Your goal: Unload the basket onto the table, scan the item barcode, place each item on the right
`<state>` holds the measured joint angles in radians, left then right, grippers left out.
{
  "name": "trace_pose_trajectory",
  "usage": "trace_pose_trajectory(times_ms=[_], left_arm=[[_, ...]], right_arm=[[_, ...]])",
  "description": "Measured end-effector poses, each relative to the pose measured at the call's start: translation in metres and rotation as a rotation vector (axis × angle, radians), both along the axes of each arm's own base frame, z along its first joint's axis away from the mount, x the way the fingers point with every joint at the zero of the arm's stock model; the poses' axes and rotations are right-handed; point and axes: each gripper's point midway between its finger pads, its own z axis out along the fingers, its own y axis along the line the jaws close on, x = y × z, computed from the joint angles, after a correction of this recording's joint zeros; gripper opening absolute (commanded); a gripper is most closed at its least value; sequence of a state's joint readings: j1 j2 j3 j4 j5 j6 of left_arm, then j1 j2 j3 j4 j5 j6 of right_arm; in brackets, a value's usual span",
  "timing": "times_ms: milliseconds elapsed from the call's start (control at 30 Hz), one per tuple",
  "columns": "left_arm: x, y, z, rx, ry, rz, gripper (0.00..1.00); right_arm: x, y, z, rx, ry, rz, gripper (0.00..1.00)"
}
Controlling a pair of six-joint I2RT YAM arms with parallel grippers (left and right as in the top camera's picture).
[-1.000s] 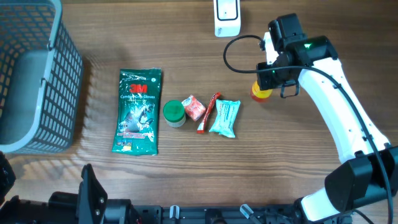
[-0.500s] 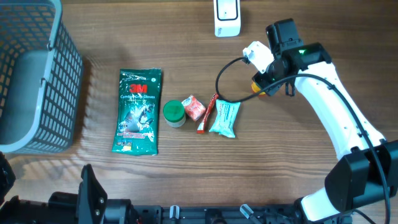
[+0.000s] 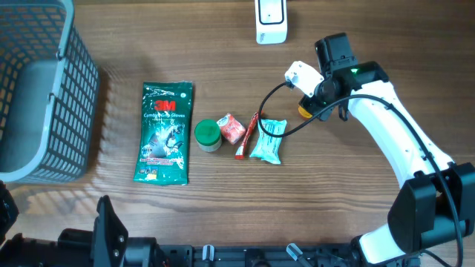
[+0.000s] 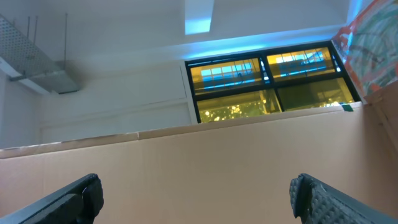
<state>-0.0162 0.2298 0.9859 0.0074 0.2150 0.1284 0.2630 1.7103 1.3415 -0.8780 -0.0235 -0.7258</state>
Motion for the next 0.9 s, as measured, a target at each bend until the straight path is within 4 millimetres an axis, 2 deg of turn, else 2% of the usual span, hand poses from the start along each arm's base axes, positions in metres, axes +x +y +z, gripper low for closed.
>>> trace_pose_trajectory(times_ms=[33, 67, 100, 133, 367, 433, 500, 533, 633, 700, 767, 833, 900], left_arm=[[0.0, 0.0, 0.0, 0.0, 0.0, 0.0, 1.0], [0.0, 0.0, 0.0, 0.0, 0.0, 0.0, 1.0], [0.0, 0.0, 0.0, 0.0, 0.0, 0.0, 1.0], [0.0, 0.0, 0.0, 0.0, 0.0, 0.0, 1.0], [0.001, 0.0, -0.001, 0.0, 0.003, 0.0, 1.0], [0.001, 0.0, -0.001, 0.0, 0.003, 0.0, 1.0], [0.001, 0.0, -0.001, 0.0, 0.003, 0.0, 1.0], [0.001, 0.0, -0.001, 0.0, 0.003, 0.0, 1.0], [0.0, -0.001, -0.001, 0.003, 0.003, -0.003, 1.0], [0.0, -0.002, -0.001, 0.008, 0.003, -0.009, 1.0], [0.0, -0.003, 0.0, 0.011, 0.0, -0.012, 1.0], [0.0, -0.003, -0.001, 0.012, 0.003, -0.012, 1.0], [0.004, -0.003, -0.006, 0.012, 0.03, -0.013, 1.0]], right_arm=[[-0.002, 0.0, -0.002, 0.001, 0.007, 0.001, 0.69], [-0.004, -0.001, -0.004, -0.001, 0.016, 0.0, 0.73], [-0.006, 0.0, -0.005, 0.0, 0.023, 0.002, 0.92], [-0.006, 0.0, -0.005, 0.002, 0.024, 0.005, 1.0], [-0.004, 0.001, 0.003, 0.013, -0.002, 0.01, 1.0], [-0.004, 0.002, 0.019, 0.025, -0.044, 0.01, 1.0], [-0.002, 0.003, 0.046, 0.06, -0.124, -0.015, 1.0], [-0.001, 0.003, 0.069, 0.095, -0.192, -0.05, 1.0], [-0.011, -0.005, 0.126, 0.215, -0.321, -0.249, 1.0], [-0.031, -0.015, 0.152, 0.317, -0.335, -0.445, 1.0], [-0.053, -0.024, 0.16, 0.392, -0.294, -0.63, 1.0], [-0.075, -0.032, 0.155, 0.445, -0.212, -0.826, 1.0], [-0.089, -0.036, 0.147, 0.486, -0.14, -1.007, 1.0]])
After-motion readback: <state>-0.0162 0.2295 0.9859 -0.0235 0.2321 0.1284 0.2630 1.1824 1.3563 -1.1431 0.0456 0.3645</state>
